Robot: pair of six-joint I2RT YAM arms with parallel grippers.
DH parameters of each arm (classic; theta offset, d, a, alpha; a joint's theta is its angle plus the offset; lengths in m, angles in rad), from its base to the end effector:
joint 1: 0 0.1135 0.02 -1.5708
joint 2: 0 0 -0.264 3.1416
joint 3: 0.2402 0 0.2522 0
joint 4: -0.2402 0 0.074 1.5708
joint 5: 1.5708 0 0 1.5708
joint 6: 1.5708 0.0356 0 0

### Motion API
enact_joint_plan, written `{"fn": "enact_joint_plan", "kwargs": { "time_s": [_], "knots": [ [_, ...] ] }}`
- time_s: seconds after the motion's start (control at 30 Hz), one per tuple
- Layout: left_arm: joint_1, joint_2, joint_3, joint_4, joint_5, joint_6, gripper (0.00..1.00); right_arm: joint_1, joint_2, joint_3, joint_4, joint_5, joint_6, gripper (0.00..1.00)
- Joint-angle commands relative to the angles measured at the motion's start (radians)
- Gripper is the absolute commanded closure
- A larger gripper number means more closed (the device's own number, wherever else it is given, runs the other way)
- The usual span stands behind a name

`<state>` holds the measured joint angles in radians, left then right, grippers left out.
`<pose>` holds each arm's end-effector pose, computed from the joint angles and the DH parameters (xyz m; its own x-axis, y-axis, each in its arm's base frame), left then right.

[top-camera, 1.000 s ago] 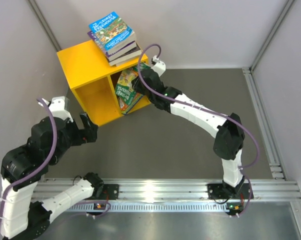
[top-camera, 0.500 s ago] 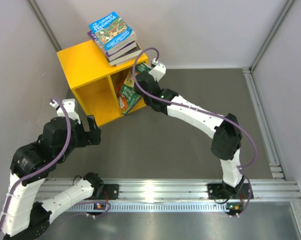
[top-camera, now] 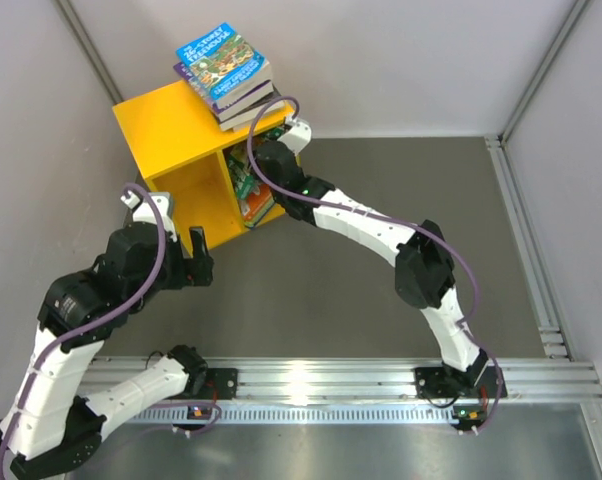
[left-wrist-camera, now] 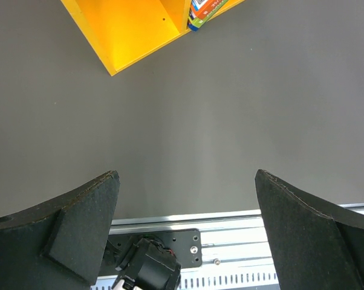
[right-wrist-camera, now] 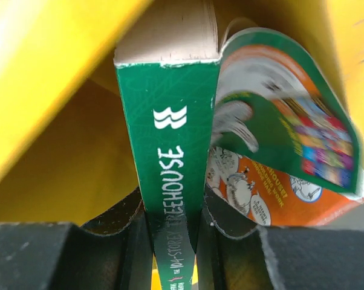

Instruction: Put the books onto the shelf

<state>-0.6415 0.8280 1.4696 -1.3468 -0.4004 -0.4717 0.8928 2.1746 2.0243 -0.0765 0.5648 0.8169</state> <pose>0.0749 -0.0386 0.4334 -0.6050 -0.0705 -0.7931 0.0431 0.9917 -0.1210 0.3426 0.3950 0.3301 -0.3377 0.5625 -0.7547 -0.1236 0.7684 0.6280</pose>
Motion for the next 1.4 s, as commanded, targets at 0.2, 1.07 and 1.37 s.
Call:
{"fn": "enact_joint_plan", "kwargs": {
  "time_s": [0.2,1.07,1.37],
  "knots": [
    [-0.003,0.011,0.012,0.034,-0.002,-0.013,0.01,-0.017,-0.04,0.0,0.218,-0.13,-0.192,1.0],
    [-0.003,0.042,-0.011,0.086,0.002,0.002,0.01,0.012,-0.027,-0.023,0.006,0.303,-0.11,1.0],
    [-0.003,0.051,0.0,0.081,0.02,0.002,0.01,0.063,0.077,0.055,-0.088,0.328,-0.044,1.0]
  ]
}}
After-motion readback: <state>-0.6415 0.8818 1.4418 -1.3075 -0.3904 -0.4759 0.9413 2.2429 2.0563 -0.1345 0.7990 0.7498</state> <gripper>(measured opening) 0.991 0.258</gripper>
